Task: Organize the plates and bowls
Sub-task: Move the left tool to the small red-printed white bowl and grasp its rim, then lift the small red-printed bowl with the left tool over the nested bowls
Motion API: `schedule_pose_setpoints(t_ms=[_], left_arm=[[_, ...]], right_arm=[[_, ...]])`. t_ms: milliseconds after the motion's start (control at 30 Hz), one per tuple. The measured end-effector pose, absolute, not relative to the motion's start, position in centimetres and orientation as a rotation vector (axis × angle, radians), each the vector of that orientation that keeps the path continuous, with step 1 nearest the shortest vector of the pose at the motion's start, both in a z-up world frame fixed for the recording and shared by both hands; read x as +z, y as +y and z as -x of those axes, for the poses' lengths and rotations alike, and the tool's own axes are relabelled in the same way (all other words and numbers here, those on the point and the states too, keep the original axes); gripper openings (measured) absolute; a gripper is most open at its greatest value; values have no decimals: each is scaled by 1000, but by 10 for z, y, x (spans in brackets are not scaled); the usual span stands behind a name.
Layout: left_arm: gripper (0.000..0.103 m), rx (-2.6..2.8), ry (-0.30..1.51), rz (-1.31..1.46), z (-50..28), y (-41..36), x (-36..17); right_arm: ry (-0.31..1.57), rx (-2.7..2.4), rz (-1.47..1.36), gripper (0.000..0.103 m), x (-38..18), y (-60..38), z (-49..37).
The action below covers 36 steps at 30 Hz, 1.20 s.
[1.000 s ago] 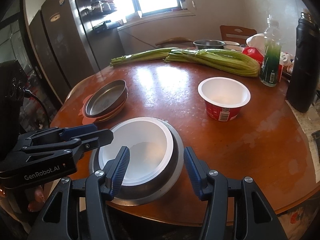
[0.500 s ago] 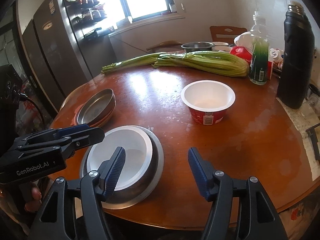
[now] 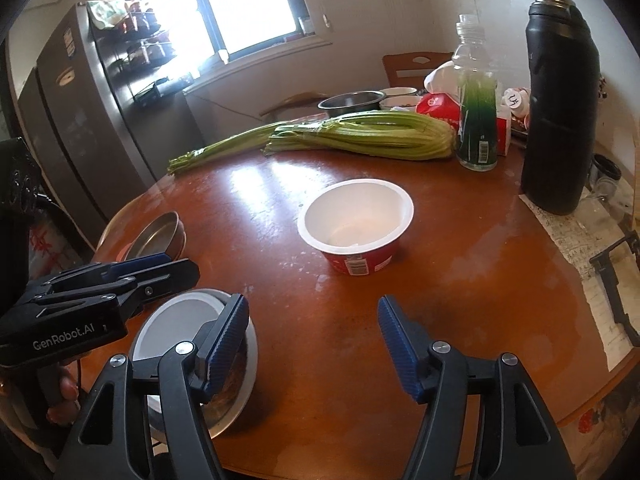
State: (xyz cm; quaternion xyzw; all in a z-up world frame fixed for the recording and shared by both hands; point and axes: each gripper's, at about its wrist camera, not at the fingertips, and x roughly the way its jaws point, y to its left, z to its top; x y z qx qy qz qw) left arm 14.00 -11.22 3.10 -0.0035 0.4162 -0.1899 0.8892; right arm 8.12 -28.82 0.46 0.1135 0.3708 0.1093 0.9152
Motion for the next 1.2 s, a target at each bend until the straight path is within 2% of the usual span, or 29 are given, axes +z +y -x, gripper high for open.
schedule_pose_setpoints(t_ms=[667, 1200], left_arm=[[44, -451, 963, -19, -222, -154, 21], [44, -445, 1035, 4, -256, -157, -1]], right_arm=[[827, 98, -262, 69, -13, -326, -154], [892, 196, -212, 69, -32, -290, -186]])
